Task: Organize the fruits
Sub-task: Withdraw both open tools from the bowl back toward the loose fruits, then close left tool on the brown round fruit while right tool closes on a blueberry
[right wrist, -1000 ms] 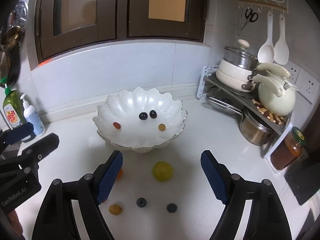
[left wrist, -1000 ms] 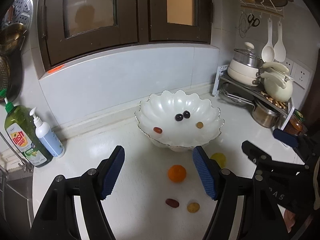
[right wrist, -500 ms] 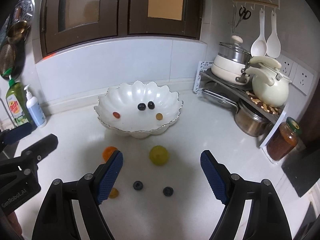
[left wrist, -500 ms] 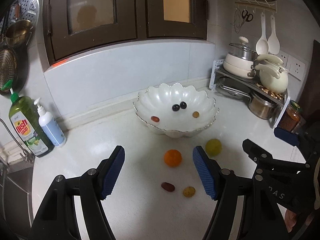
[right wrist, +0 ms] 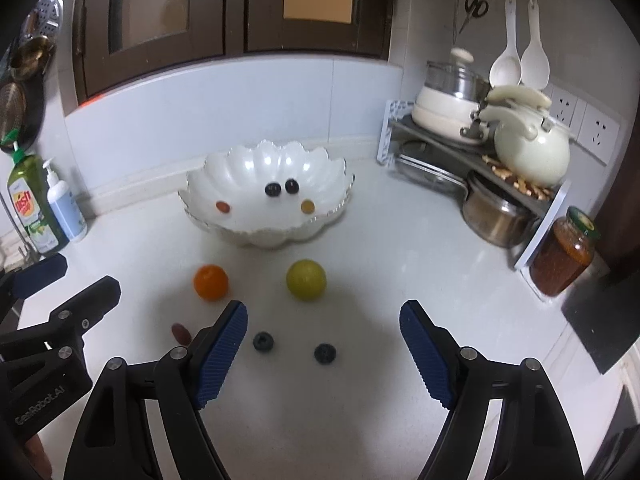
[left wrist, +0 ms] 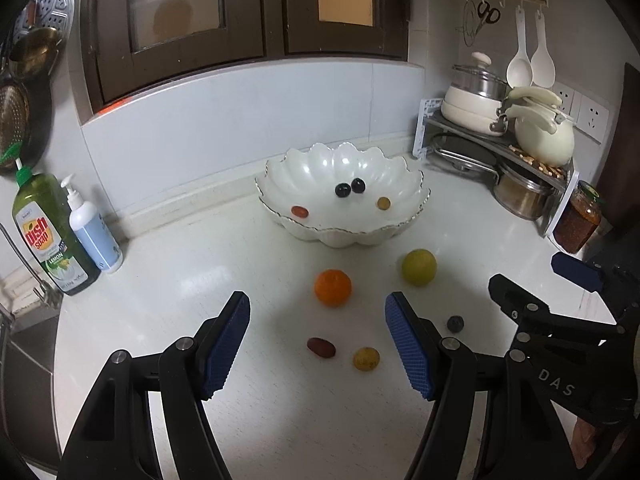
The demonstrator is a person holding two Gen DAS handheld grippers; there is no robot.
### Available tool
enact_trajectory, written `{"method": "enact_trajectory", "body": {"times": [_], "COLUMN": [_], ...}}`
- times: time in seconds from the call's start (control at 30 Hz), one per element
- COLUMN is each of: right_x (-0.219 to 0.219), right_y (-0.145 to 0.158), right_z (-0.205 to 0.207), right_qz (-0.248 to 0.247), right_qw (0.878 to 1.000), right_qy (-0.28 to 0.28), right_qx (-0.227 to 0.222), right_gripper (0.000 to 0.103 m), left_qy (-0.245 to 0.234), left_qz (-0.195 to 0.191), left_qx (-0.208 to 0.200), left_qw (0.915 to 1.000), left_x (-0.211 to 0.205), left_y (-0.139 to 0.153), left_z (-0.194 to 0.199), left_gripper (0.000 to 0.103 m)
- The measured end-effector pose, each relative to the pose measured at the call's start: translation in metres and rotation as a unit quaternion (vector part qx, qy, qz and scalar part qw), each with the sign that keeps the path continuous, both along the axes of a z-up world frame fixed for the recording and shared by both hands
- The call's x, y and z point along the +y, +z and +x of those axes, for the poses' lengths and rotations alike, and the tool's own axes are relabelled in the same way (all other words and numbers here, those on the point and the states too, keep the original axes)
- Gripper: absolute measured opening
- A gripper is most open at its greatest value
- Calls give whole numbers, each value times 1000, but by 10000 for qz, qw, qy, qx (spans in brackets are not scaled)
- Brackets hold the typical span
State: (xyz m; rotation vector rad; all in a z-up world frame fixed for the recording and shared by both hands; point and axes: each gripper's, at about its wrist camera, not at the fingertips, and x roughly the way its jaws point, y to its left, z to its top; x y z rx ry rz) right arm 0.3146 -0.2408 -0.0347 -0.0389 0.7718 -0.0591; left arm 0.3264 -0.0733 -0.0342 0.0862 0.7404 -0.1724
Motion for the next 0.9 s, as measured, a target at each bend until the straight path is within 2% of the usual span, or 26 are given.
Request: {"method": "enact_trajectory", "body": {"times": [0.43,0.57,0.83,0.9], "right_x": [-12,-16,-21,-20], "right_y": [-26,-38,-62,-67], "right_z": [1,5,14,17], "right_qz": [8,91,237,251], "right_qw": [9997,9990,9973,9966], "right_qy": [86,155,250,312], "right_qx": [244,398,647,720], "right_gripper": [77,71,70,64], "left_qy": [18,31,-3,0], "left_qz": [29,100,181,155], "left_qx": [204,364,663,713], "left_qw": [9998,9993,9976,9973], "left_x": [-19,-25,-34,-36], "left_y": [-31,-44,-67,-71], "left_z": [-6,-7,-5,-3], "left_gripper": [70,69,60,60]}}
